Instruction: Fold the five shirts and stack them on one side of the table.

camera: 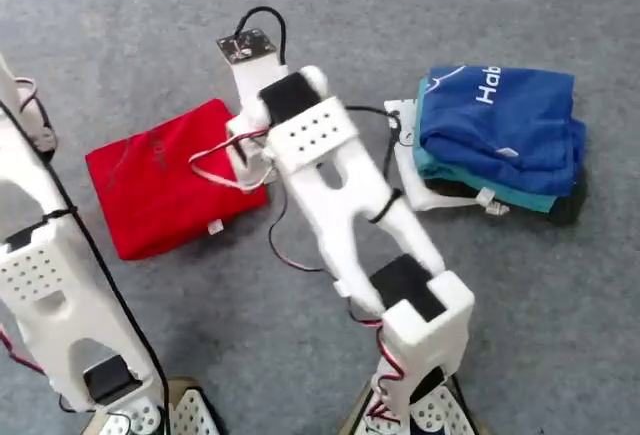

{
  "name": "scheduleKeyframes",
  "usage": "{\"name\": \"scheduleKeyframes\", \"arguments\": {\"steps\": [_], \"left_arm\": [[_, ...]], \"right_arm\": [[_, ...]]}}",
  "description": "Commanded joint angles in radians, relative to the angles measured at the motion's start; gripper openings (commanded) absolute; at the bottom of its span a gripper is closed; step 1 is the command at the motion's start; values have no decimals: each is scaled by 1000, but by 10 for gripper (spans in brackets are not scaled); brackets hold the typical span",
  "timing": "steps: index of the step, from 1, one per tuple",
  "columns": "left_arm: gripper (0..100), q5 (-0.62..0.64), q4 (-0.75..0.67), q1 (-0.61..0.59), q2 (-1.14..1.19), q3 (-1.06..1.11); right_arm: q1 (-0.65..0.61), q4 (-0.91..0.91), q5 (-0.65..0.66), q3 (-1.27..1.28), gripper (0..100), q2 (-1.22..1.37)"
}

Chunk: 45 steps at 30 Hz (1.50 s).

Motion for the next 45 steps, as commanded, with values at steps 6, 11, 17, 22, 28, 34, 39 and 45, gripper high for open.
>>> {"name": "scheduleKeyframes", "arguments": {"steps": [6,11,17,22,28,34,39,45], "left_arm": [[28,-51,5,-88,-287,295],[28,-54,-110,-157,-411,509],[28,-68,-279,-179,-562,835],[29,-117,-399,-147,-706,1066],[29,-147,-491,-145,-812,1221],[29,-170,-485,-145,-792,1239],[29,-170,-483,-145,-778,1234],[29,-170,-483,-150,-778,1234]], "right_arm": [[-89,-129,-241,-111,381,259],[-103,-132,-292,-320,487,384],[-100,-140,-381,-486,488,473],[-100,-141,-557,-552,488,613],[-94,-135,-598,-699,487,803],[-92,-17,-592,-878,279,920],[-91,83,-526,-972,57,975],[-46,86,-511,-981,28,947]]}}
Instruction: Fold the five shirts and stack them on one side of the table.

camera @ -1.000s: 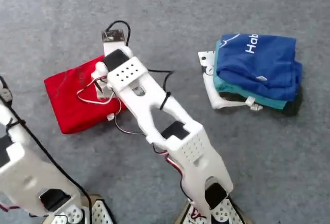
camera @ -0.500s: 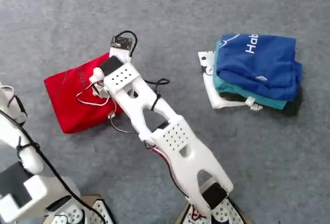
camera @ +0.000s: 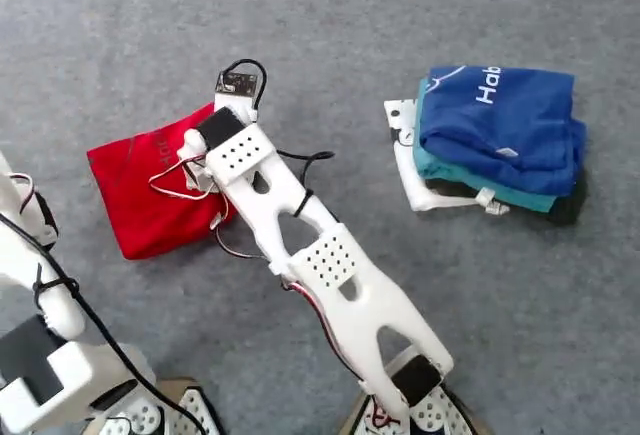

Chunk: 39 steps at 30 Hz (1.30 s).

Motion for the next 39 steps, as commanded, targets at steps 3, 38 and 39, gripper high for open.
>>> {"name": "scheduleKeyframes", "arguments": {"steps": [3,38,39], "left_arm": [[29,-8,-8,2,-14,-4],[29,-8,-6,1,-14,-1],[29,-8,-6,1,-14,-4]], "right_arm": [[57,18,9,-10,28,-67],[872,20,555,292,14,-733],[910,20,568,326,14,-757]]}}
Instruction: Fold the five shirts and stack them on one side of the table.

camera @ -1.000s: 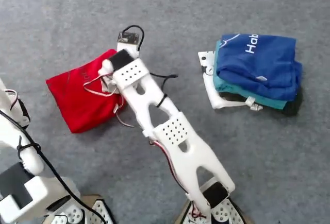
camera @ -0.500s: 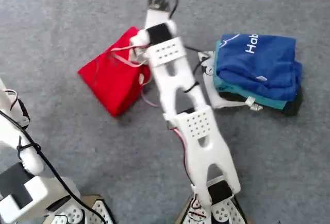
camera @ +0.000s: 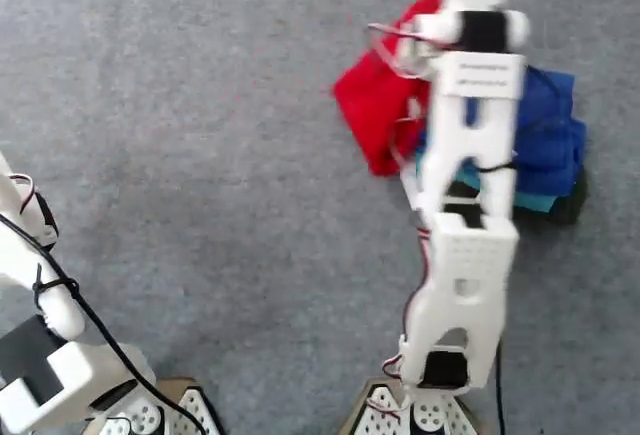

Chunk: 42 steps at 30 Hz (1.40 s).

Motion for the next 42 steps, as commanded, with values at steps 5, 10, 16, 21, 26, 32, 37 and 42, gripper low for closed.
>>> {"name": "scheduleKeyframes", "arguments": {"steps": [5,10,16,21,26,32,37,42], "left_arm": [[29,-5,-5,7,-23,-10],[29,-6,5,7,-23,-13],[29,-8,74,8,-14,-70],[29,-12,78,8,-20,-82],[29,-40,78,1,-23,-82],[29,-43,103,1,-23,-84],[29,-43,129,5,-23,-82],[29,-43,129,7,-23,-82]], "right_arm": [[270,3,107,174,14,-176],[364,-2,157,211,15,-176],[402,0,198,216,16,-176],[400,2,204,216,19,-176],[402,2,201,216,177,-174],[402,2,196,186,448,-194],[387,2,193,157,437,-240],[359,-3,153,148,227,-282]]}}
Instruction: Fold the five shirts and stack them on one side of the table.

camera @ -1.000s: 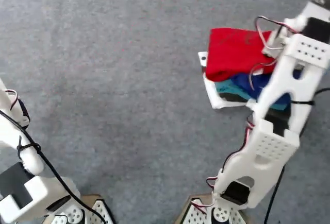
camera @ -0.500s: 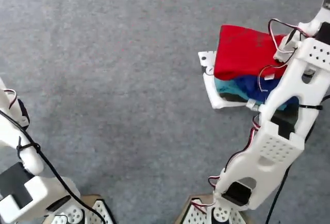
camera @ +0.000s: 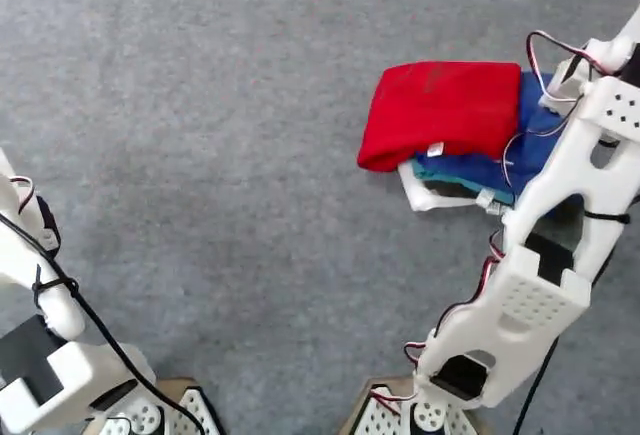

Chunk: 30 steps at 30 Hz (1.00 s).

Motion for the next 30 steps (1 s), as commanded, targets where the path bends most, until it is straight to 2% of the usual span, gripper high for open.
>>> {"name": "scheduleKeyframes", "arguments": {"steps": [1,4,6,10,15,20,25,28,30], "left_arm": [[29,-11,8,7,-23,-45],[29,-11,9,7,-23,-42],[29,-11,9,7,-23,-39],[29,-11,46,12,-26,-54],[29,-12,132,107,-138,-93],[29,-12,135,226,-454,-5],[30,-20,129,372,-727,251],[30,-81,31,453,-858,472],[30,-112,-64,464,-944,607]], "right_arm": [[-37,0,-17,-68,173,-76],[-75,2,-12,-70,49,-87],[-100,2,-17,-70,14,-107],[-152,5,-17,-62,15,-209],[-175,6,14,68,15,-432],[-173,2,178,456,15,-719],[-167,-55,313,888,15,-964],[-170,-172,405,1171,15,-1106],[-173,-287,459,1359,15,-1208]]}}
